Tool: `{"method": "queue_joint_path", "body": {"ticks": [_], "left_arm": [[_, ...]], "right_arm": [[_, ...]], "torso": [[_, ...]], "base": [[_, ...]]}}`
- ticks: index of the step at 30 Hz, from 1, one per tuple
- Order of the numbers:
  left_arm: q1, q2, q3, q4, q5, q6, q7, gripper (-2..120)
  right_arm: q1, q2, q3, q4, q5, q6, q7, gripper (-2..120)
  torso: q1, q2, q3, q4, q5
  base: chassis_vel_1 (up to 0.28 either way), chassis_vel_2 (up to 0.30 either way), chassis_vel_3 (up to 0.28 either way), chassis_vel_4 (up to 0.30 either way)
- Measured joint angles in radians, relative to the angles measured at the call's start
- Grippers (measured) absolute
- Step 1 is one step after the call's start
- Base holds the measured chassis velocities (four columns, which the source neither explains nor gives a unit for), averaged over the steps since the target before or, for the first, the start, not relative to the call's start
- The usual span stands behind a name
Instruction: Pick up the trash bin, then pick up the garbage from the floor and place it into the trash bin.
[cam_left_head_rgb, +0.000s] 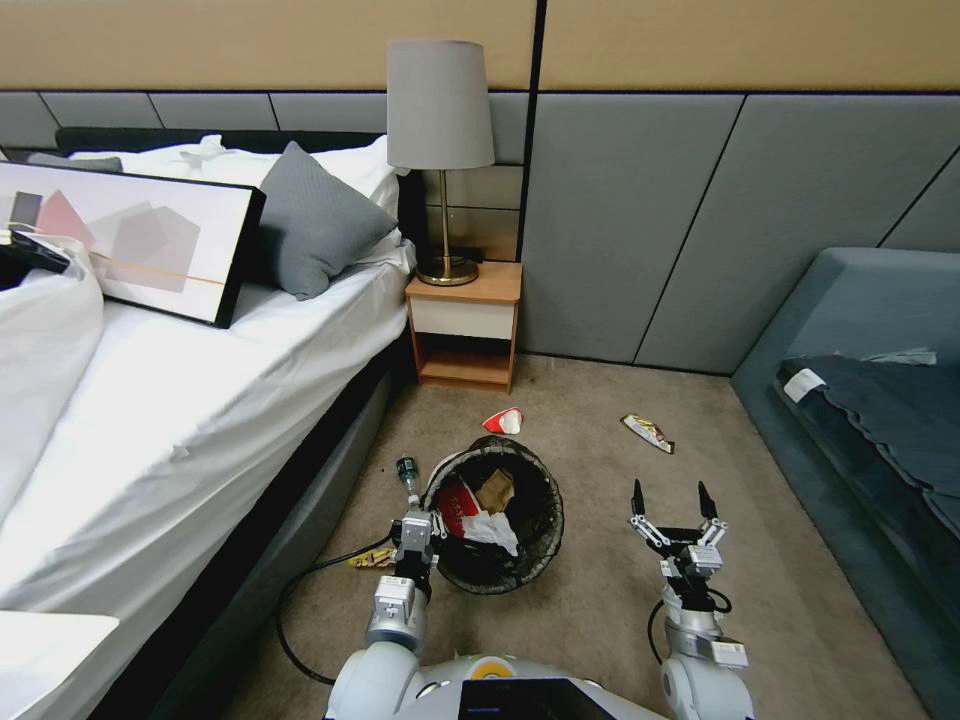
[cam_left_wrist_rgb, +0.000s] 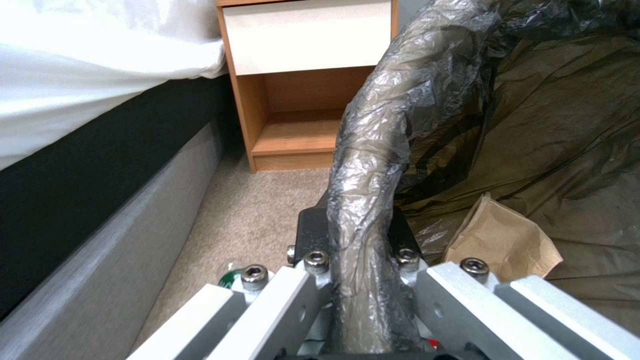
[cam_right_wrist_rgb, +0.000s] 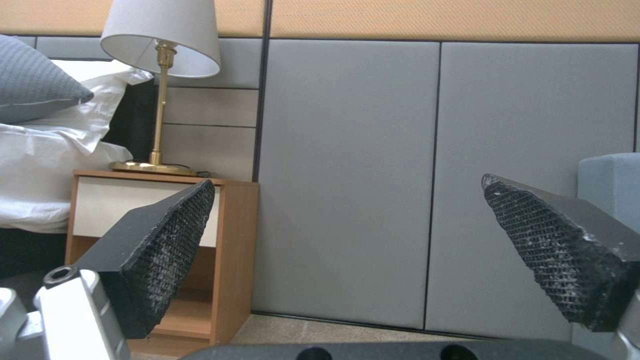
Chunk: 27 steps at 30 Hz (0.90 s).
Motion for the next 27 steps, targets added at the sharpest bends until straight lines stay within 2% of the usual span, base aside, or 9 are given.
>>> {"method": "queue_joint_path", "body": {"ticks": [27], "left_arm": [[-0.003,0.001,-0.001,0.0,0.0,-0.001,0.003,0]], "right_arm": [[0.013,-0.002,0.014,-0.011,0.002,0.0,-0.006,100]], "torso": [[0.0,0.0,0.0,0.0,-0.0001]], "base": [[-0.056,0.051,0.056,-0.051]]}}
